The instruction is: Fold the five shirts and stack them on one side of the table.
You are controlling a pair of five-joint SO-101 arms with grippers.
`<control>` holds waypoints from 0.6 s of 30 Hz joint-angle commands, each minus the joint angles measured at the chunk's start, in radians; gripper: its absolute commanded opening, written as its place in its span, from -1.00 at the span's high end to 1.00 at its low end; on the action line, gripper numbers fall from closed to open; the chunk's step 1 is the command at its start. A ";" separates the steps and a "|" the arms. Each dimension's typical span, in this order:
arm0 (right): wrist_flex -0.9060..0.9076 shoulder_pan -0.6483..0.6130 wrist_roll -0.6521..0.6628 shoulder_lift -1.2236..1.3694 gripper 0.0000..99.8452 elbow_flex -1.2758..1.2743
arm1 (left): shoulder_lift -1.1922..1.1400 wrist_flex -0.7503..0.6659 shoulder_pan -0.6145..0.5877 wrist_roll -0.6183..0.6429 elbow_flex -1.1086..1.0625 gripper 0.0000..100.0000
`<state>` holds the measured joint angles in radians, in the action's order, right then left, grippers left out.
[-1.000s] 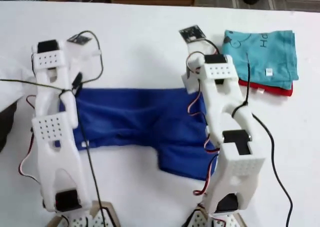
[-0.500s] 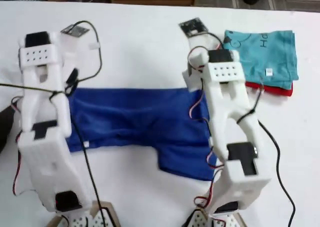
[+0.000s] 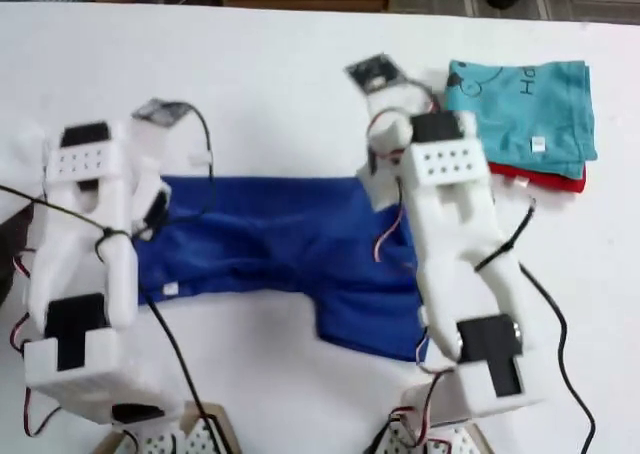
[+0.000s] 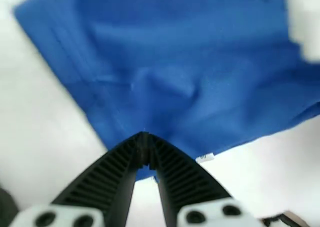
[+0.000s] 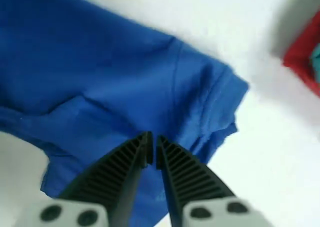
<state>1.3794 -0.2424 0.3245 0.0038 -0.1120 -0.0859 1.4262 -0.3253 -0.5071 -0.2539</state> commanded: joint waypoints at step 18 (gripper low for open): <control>-0.337 -0.036 0.115 -0.197 0.96 -0.678 | 0.064 -0.152 -0.002 -0.057 -0.314 0.95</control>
<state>1.0188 -0.2839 0.4074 -0.1465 -0.7779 -0.0721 1.2820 -0.3253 -0.5455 -0.5654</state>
